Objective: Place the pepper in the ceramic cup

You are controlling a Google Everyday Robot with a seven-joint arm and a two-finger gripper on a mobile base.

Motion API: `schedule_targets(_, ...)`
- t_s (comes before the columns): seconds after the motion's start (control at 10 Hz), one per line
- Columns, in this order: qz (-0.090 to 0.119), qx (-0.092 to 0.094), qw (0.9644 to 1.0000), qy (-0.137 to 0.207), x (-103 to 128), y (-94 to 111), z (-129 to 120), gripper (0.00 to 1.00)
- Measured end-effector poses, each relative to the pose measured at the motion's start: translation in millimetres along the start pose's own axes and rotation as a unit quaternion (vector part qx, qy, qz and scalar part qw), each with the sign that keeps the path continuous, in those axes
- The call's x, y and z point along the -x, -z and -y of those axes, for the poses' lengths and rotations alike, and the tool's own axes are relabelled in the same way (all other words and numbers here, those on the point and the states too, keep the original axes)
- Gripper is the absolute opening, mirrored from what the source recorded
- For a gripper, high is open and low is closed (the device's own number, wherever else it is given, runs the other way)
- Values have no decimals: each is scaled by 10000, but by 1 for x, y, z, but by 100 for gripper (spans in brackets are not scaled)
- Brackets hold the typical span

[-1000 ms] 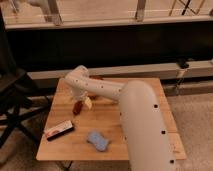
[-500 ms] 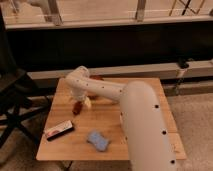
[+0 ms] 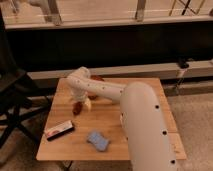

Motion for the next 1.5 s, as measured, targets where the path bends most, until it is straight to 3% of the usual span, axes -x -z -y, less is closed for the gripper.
schedule_targets(1.5,373,-52,9993,69,7,-6,-1,80)
